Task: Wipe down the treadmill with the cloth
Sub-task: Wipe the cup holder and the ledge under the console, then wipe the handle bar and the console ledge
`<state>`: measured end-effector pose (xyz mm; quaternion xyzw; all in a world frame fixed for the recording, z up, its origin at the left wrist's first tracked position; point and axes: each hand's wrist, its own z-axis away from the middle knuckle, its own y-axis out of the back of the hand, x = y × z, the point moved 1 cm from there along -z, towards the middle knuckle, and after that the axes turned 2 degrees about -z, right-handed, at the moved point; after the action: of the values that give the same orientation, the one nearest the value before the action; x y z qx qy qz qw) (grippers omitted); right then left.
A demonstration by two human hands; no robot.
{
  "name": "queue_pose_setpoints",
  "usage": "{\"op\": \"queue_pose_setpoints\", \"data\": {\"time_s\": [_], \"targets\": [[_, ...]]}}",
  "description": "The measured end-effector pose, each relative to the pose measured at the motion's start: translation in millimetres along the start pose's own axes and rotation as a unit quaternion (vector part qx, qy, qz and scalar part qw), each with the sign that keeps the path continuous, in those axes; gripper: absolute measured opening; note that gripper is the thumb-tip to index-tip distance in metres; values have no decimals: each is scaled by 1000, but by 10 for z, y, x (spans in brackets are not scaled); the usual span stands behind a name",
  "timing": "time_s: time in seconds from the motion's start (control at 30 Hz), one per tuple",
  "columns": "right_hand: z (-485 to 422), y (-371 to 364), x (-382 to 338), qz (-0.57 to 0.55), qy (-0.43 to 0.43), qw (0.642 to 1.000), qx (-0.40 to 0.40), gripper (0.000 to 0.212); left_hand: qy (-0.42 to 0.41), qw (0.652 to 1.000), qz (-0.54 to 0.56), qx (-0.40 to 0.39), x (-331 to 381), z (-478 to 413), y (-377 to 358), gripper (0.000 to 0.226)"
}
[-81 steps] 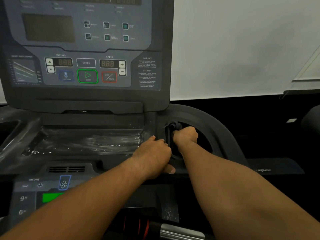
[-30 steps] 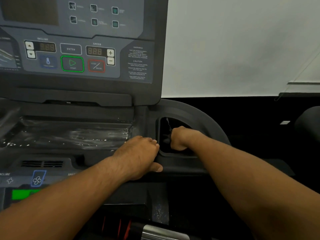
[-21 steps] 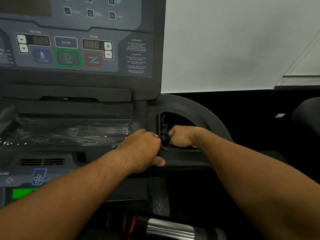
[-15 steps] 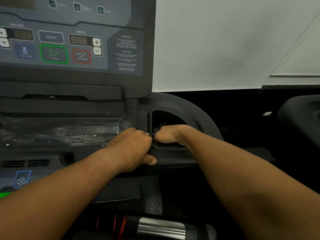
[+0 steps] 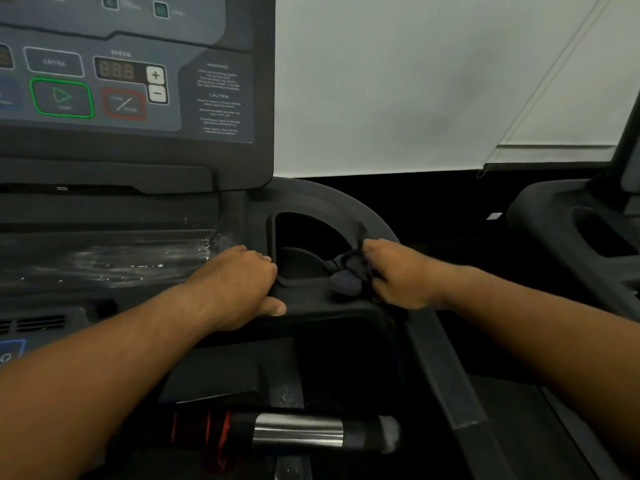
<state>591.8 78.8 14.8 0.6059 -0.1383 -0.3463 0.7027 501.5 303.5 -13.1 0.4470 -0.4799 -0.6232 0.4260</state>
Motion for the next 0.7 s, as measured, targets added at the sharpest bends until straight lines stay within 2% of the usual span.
{"op": "queue_pose_setpoints", "data": {"time_s": [0.07,0.13,0.33,0.43,0.5,0.57,0.63,0.7], "targets": [[251,-125,87,-10,10,1000,9,42,19,999,6,-25,-4,-5,13,63],[457,-204,91,20,-3,1000,0,60,41,998,12,-46,2,-9,25,63],[938,-394,-56,12,-51,998,19,65,113,989,11,-95,201,-24,149,48],[1191,-472,-93,-41,-81,993,78,63,144,984,-27,-100,335,-7,170,41],[1431,-538,-132,-66,-98,985,124,58,153,982,-77,-77,446,34,153,46],[1703,-656,-169,-81,-116,977,161,55,146,985,-91,-16,598,77,152,50],[2006,-815,-231,-94,-143,968,181,56,113,991,-48,55,823,161,167,39],[2282,-963,-311,-94,-166,963,188,56,78,993,57,62,1064,312,178,30]]}}
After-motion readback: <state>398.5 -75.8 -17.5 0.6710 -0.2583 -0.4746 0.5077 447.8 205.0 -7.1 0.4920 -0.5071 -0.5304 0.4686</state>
